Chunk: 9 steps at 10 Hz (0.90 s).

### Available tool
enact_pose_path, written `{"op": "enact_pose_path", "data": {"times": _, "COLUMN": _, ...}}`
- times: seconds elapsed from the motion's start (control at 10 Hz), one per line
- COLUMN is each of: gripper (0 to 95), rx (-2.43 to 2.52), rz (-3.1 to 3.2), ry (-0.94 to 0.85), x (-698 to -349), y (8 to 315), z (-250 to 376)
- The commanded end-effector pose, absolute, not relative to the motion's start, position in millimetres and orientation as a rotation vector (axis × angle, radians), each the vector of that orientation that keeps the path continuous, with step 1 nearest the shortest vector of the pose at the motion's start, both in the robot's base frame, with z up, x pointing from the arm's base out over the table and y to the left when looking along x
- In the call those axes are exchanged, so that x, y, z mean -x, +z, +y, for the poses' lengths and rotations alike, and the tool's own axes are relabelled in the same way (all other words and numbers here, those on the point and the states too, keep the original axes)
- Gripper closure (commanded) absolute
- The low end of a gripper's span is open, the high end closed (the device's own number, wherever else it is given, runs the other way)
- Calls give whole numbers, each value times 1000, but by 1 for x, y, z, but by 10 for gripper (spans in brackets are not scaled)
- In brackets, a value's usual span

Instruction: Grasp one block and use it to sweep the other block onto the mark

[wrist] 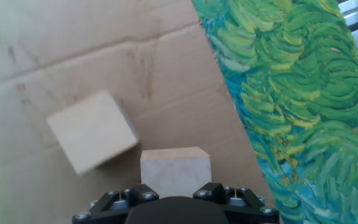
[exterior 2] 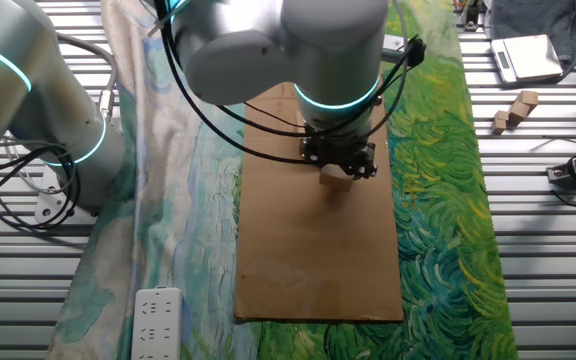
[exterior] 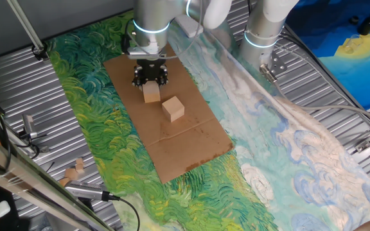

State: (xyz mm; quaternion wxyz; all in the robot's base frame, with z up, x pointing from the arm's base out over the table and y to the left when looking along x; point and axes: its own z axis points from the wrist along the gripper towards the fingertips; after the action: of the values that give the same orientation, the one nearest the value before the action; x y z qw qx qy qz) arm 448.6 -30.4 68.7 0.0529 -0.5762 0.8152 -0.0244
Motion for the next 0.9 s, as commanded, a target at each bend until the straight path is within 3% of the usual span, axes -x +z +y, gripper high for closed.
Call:
{"op": "enact_pose_path", "data": {"times": 0.1, "gripper": 950, "rx": 1741, "rz": 2485, "ry": -69, "x": -444, "y": 65, "z": -29}}
{"op": "enact_pose_path", "data": {"times": 0.9, "gripper": 950, "rx": 1714, "rz": 2507, "ry": -62, "x": -426, "y": 59, "z": -25}}
